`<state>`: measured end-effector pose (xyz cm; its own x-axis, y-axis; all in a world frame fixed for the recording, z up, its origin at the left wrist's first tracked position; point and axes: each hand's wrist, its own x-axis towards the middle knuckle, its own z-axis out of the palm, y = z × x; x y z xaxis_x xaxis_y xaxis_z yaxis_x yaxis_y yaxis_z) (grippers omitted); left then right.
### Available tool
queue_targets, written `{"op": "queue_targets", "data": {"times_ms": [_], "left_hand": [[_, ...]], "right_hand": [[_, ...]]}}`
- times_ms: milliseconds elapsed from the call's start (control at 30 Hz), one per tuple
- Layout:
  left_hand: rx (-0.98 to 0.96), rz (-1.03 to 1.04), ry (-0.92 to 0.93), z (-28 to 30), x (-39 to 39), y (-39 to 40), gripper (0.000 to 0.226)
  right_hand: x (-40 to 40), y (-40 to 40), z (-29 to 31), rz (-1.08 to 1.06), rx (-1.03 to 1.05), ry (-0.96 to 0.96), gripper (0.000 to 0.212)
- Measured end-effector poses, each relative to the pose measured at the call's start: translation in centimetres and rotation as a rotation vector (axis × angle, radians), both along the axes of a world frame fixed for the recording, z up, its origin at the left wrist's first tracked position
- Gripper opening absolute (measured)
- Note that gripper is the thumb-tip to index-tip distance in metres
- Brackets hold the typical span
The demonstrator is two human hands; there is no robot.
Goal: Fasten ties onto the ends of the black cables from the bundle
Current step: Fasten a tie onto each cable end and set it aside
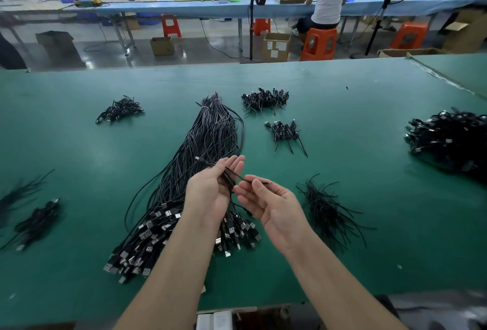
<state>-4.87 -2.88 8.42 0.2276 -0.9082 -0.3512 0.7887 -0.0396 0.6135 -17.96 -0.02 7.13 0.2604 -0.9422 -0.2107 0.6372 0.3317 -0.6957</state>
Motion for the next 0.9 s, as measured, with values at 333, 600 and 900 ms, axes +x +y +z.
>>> {"op": "queue_targets", "data": {"times_ms": [333,600,900], "left_hand": [[-0.231,-0.101,-0.279,-0.4,0.4,1.2,0.020],[-0.316,-0.309,-0.371,0.1,-0.9,2.6,0.023],[-0.281,-0.444,-0.385,-0.2,-0.2,2.6,0.023]], "right_hand": [[-2.8,-1.1,-1.9,0.337,0.057,0.205,0.021],[-2.0,-3.5,0.1,0.591,-0.168,0.229,0.047],[-1.3,-3.9,0.9,0.360,-0.325,0.581,0.045]]}}
